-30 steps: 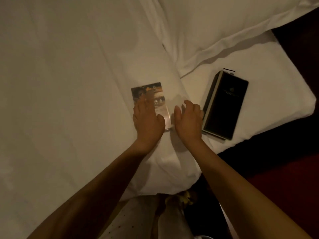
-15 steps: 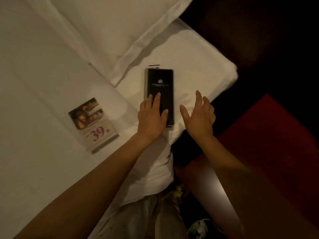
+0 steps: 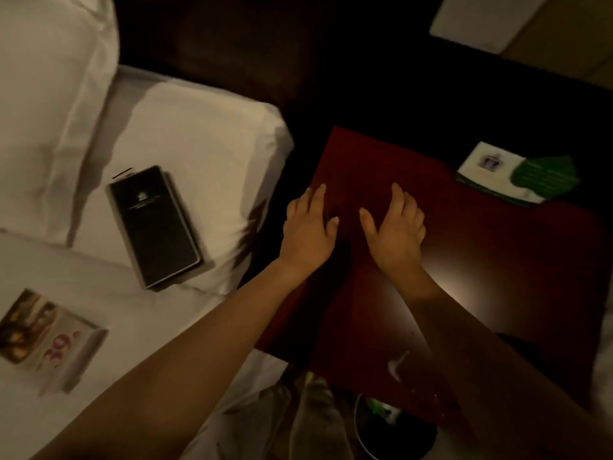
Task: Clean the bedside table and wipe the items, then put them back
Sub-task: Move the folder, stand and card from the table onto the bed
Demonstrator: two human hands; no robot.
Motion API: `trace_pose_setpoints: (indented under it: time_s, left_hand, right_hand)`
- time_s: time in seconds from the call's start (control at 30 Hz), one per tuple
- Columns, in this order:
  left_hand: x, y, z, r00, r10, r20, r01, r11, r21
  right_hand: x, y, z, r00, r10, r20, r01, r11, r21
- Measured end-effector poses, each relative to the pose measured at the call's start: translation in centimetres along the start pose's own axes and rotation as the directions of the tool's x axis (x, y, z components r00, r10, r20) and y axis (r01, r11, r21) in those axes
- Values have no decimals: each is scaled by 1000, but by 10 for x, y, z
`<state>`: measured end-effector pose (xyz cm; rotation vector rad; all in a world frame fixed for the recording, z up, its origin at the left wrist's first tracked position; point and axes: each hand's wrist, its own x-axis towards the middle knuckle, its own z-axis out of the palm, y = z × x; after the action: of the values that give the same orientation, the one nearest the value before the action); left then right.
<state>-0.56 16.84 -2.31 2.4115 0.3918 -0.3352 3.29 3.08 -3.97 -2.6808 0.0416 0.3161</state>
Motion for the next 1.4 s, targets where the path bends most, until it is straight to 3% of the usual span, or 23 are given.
trace_pose_setpoints:
  time_s: [0.27, 0.43, 0.57, 0.77, 1.03, 1.4]
  left_hand:
    - [25, 84, 70, 984, 89, 152, -80, 995, -67]
    - [57, 130, 102, 982, 104, 160, -88, 991, -100]
    - [90, 157, 120, 987, 81, 137, -58, 985, -163]
    - [126, 180, 131, 985, 45, 169, 26, 918, -396]
    - [132, 180, 137, 959, 39, 281, 96, 887, -451]
    - [102, 111, 90, 979, -168, 113, 202, 766, -610]
  right_hand:
    - [9, 108, -36, 966, 258, -31, -251, 957, 148]
    - [34, 163, -64, 921, 386, -51, -362, 896, 256]
    - [59, 193, -77, 918, 395, -29, -365, 872, 328]
    - [90, 210, -86, 903, 429, -37, -345, 773, 533]
    - [99, 199, -87, 912, 409, -41, -250, 631, 734]
    - [92, 124, -56, 966, 254, -47, -160, 732, 662]
